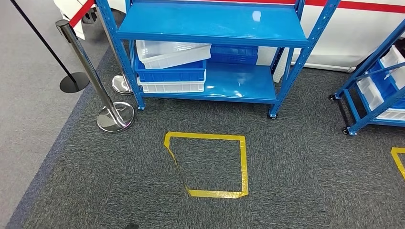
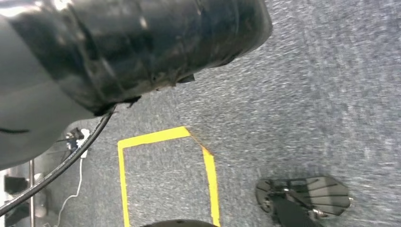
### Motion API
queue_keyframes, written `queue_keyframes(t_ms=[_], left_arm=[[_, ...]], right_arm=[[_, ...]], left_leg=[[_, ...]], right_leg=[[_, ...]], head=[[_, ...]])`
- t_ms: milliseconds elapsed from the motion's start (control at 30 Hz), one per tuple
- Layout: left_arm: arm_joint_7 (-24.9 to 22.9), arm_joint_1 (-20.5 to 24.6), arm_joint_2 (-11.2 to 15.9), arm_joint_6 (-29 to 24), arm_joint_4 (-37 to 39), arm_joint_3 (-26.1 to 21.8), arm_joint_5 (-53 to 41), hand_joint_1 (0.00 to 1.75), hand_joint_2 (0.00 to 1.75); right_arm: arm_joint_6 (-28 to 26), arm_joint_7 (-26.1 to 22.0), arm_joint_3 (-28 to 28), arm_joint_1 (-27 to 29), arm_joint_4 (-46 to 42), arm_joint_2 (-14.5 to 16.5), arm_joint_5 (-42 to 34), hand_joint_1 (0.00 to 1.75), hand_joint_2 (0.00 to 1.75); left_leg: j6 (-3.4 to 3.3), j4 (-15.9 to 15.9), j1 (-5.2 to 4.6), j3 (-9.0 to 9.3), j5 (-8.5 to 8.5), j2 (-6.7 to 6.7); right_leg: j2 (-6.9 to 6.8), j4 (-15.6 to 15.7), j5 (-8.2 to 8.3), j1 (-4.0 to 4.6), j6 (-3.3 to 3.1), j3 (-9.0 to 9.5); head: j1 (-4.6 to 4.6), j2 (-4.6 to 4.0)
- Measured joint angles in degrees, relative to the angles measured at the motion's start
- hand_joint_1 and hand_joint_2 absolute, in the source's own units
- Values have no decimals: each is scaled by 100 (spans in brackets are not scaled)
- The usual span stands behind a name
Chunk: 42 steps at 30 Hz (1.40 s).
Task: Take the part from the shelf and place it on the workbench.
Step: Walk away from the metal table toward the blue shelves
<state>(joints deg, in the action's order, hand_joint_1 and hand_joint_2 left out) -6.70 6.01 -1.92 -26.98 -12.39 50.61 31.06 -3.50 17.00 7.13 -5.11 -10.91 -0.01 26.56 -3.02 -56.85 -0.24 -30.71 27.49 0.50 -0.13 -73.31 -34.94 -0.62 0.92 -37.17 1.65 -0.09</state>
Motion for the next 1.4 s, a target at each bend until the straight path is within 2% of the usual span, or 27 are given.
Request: queue_keyframes(t_ms=[33,67,100,167,200,233,333,367,400,433,467,500,533,567,600,667,733,767,800,900,967,1033,1100,1167,1400], left_arm=[[0,-7,-1,1,-1,-1,1,0,0],[0,-16,-1,1,-1,-1,2,0,0],[1,-23,-2,2,-1,-1,3,0,0],[5,-28,-5,3,1,-1,5,0,0],[8,-19,-8,4,1,-1,6,0,0],[9,-9,-9,4,2,-1,9,0,0],[8,14,-11,-4,2,0,15,0,0],[-16,17,-12,-19,2,1,19,0,44],[-69,20,-13,-38,1,1,27,0,87],[-142,20,-14,-60,1,1,47,0,131],[-227,20,-16,-79,1,1,75,0,175],[-306,16,-19,-93,1,1,108,0,175],[-367,13,-22,-105,1,1,144,0,175],[-411,7,-25,-115,2,1,172,0,175],[-439,-4,-27,-120,2,-1,191,0,175],[-454,-69,-23,-109,11,-32,189,0,175],[-422,-175,-13,-27,27,-135,105,0,175],[-392,-231,-9,40,33,-206,30,0,175],[-362,-285,-8,116,34,-278,-54,0,175],[-265,-444,-7,357,34,-508,-341,0,175],[-192,-502,-4,521,32,-704,-542,0,175],[-125,-549,-3,682,23,-928,-732,0,87],[-61,-601,-3,843,2,-1161,-921,0,0],[7,-664,-3,1010,-30,-1403,-1120,0,0],[234,-920,19,1573,-204,-2319,-1797,0,0]], right_arm=[[5,6,0,11,1,0,0,0,0],[9,14,0,21,1,0,1,0,0],[8,25,0,31,2,-2,4,0,0],[-3,46,-1,53,8,-6,11,0,0],[-10,56,-2,57,11,-8,13,0,0],[-21,69,-2,57,15,-9,13,0,0],[-73,134,-7,45,17,-8,-1,0,0],[-106,167,-15,46,17,-8,-20,0,0],[-151,205,-27,43,17,-7,-51,0,0],[-207,242,-40,36,17,-7,-90,0,44],[-271,270,-59,29,17,-8,-135,0,87],[-333,285,-80,22,17,-8,-178,0,131],[-382,288,-103,19,17,-8,-212,0,175],[-421,288,-125,21,17,-7,-244,0,175],[-450,291,-142,23,17,-5,-277,0,175],[-483,303,-169,23,8,0,-374,0,175],[-490,293,-205,19,-41,5,-523,0,175],[-482,263,-221,21,-76,7,-603,0,175],[-471,219,-237,30,-108,7,-675,0,175],[-403,49,-275,101,-180,3,-875,0,175],[-350,-69,-290,171,-228,3,-1000,0,175],[-301,-190,-307,249,-281,3,-1122,0,175],[-249,-309,-320,334,-333,3,-1246,0,87],[-196,-432,-326,420,-383,3,-1373,0,0],[-9,-857,-380,727,-557,3,-1804,0,0]], left_leg=[[2,-1,-2,77,62,7],[10,-2,-2,166,128,15],[25,-3,-2,263,199,21],[67,-17,-6,417,350,34],[98,-26,-11,456,420,41],[132,-32,-13,496,472,45],[217,-148,-7,533,481,42],[238,-339,-3,439,452,34],[263,-631,4,267,462,24],[293,-981,14,40,527,14],[321,-1318,23,-212,664,9],[344,-1562,33,-443,845,6],[357,-1669,39,-611,986,5],[357,-1617,42,-706,1011,4],[345,-1413,41,-727,882,3],[281,-747,19,-635,260,-2],[213,-337,-21,-552,-123,0],[187,-292,-38,-537,-179,5],[190,-290,-34,-519,-179,9],[228,-260,-22,-497,-257,15],[202,-260,-30,-497,-234,23],[176,-260,-30,-493,-213,24],[162,-260,-30,-488,-200,23],[154,-260,-30,-486,-194,23],[148,-260,-28,-478,-192,23]], right_leg=[[0,-81,-28,-2,2,-151],[0,27,56,-4,3,-209],[0,290,258,-5,1,-192],[0,954,855,9,-25,-99],[1,1166,1054,26,-54,-59],[5,1274,1161,42,-89,-40],[9,1318,1107,52,-208,72],[4,1344,1085,46,-244,133],[2,1369,1063,37,-277,195],[0,1390,1029,35,-304,250],[3,1401,986,36,-323,301],[10,1404,939,38,-332,354],[20,1404,888,40,-333,416],[28,1404,832,44,-331,490],[34,1404,775,47,-326,572],[38,1397,668,54,-305,722],[62,1375,573,64,-254,788],[74,1368,534,67,-221,802],[78,1360,498,79,-215,808],[67,1381,457,90,-273,841],[66,1426,454,83,-269,862],[63,1458,448,86,-257,882],[62,1479,443,87,-249,896],[62,1492,442,87,-241,902],[62,1503,451,85,-177,908]], head=[[-1,0],[-1,0],[-2,0],[-4,0],[-3,0],[-1,0],[1,0],[4,0],[7,0],[7,0],[8,0],[5,0],[8,0],[7,0],[7,0],[5,0],[7,0],[7,0],[7,0],[1,0],[-1,0],[-1,0],[-2,0],[-2,0],[-1,0]])
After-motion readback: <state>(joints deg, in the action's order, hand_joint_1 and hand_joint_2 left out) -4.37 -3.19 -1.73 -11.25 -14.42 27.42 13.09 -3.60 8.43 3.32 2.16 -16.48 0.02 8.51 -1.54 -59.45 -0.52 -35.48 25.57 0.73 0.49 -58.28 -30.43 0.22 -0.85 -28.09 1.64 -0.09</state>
